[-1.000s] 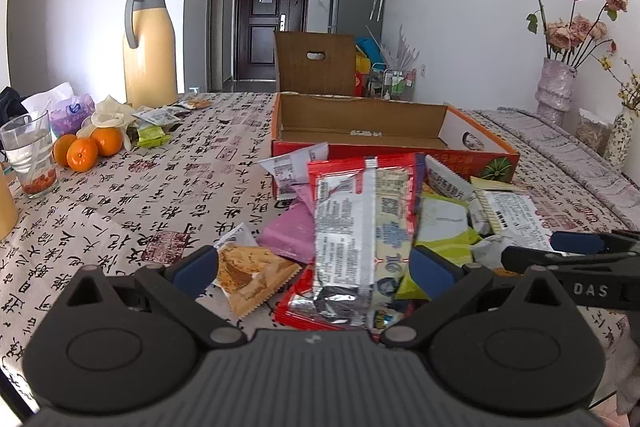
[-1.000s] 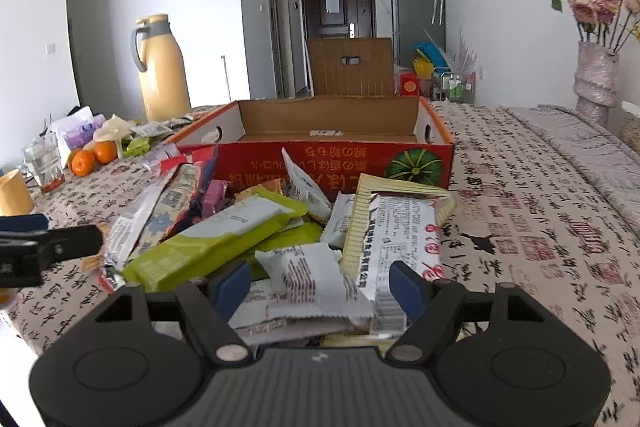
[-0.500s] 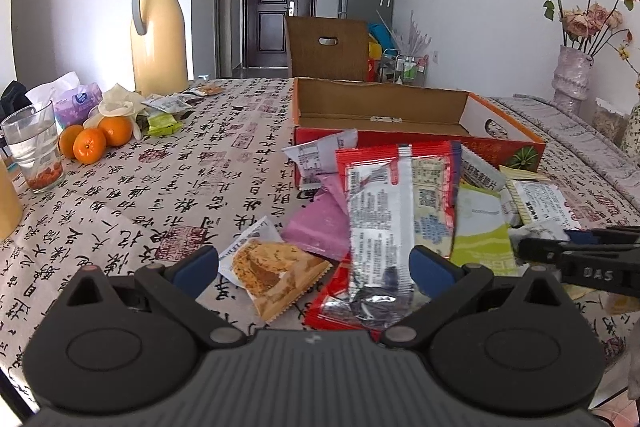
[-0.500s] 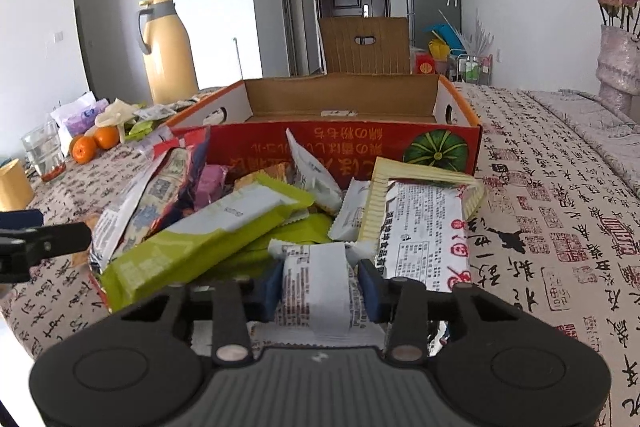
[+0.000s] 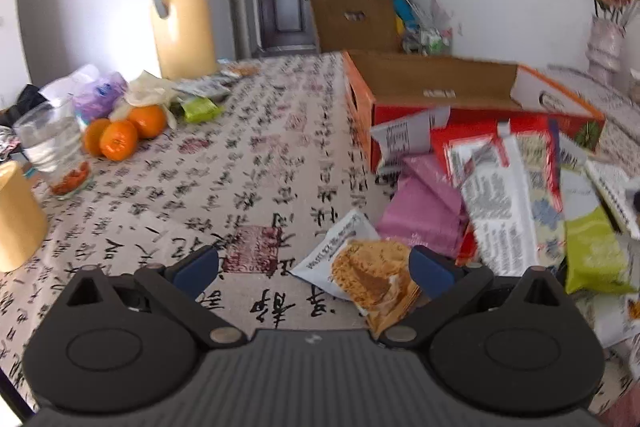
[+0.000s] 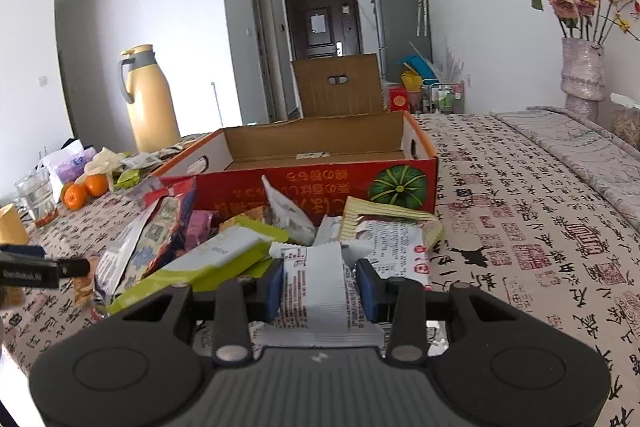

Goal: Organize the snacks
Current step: 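Grasp the white pumpkin-seed cookie packet with the left tool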

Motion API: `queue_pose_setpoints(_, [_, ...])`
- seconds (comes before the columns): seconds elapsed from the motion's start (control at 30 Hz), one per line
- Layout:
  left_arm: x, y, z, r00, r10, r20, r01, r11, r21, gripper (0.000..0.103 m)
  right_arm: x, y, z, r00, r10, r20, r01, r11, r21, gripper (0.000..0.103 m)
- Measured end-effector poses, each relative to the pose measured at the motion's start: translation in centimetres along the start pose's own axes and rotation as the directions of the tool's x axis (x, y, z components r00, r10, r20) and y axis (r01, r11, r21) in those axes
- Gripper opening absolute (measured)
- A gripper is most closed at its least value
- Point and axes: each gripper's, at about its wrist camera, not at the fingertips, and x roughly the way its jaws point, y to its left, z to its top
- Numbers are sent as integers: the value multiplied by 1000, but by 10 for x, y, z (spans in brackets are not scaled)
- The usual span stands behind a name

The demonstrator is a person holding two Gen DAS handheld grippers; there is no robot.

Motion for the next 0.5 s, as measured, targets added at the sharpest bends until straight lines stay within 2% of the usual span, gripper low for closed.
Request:
queue_pose_setpoints(0.23, [22, -9, 0, 997, -70, -40, 73, 993, 91, 103, -1, -7, 0, 999, -45, 7, 45, 999, 26, 37])
queue_pose_setpoints(0.37, [32, -8, 0, 995, -88, -54, 92, 992, 87, 102, 0, -9, 0, 998, -63, 5, 62, 998, 33, 37])
queue_pose_setpoints(0.43, [33, -8, 0, 993, -101, -53, 105, 991, 86, 95, 2, -10, 0, 998, -68, 3, 68, 997, 33, 38])
queue_pose_setpoints(0.5, [33, -7, 0, 991, -124, -60, 128, 988, 83, 81, 4, -10, 1, 997, -71, -1, 71, 997, 33, 38])
